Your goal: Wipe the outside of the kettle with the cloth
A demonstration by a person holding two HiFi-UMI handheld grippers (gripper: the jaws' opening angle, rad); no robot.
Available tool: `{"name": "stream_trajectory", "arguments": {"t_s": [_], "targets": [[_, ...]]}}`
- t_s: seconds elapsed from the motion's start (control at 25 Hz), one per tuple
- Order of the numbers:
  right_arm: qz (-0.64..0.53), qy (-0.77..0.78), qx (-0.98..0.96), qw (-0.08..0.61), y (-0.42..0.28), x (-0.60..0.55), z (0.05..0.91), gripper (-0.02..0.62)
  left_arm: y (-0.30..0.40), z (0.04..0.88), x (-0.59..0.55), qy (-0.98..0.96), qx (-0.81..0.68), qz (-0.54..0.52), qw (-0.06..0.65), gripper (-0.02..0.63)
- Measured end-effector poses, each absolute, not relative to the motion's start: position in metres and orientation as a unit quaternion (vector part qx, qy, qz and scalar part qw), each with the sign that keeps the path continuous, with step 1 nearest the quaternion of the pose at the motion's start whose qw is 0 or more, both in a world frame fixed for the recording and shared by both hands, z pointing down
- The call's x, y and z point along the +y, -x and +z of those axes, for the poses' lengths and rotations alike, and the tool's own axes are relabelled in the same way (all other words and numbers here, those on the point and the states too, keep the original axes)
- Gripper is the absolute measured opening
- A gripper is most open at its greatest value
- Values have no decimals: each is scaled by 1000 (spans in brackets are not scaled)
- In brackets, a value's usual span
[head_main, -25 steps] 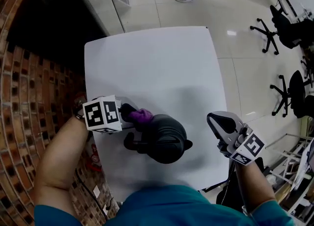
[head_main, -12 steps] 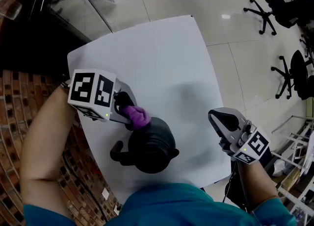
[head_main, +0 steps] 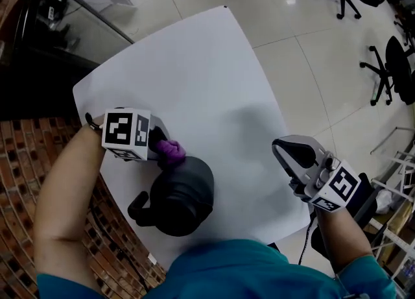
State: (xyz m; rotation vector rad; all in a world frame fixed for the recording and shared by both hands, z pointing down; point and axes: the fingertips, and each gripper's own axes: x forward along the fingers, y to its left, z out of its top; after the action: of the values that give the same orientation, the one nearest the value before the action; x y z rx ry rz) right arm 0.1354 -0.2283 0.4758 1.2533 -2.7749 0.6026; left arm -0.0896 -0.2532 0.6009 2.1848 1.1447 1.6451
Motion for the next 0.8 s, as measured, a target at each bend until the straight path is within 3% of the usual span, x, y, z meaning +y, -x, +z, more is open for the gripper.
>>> {"name": "stream_trajectory", "arguments": {"t_s": [0.28, 0.56, 0.8], "targets": [[187, -424, -886, -10, -164, -221, 468, 3, 29, 508, -262, -715, 461, 515, 108, 124], [186, -444, -876, -31, -189, -211, 470, 3, 20, 562, -230, -623, 502, 591, 100, 123], [185, -460, -867, -43, -208, -193, 467, 3, 13, 604, -227, -614, 479, 627, 35, 123]]}}
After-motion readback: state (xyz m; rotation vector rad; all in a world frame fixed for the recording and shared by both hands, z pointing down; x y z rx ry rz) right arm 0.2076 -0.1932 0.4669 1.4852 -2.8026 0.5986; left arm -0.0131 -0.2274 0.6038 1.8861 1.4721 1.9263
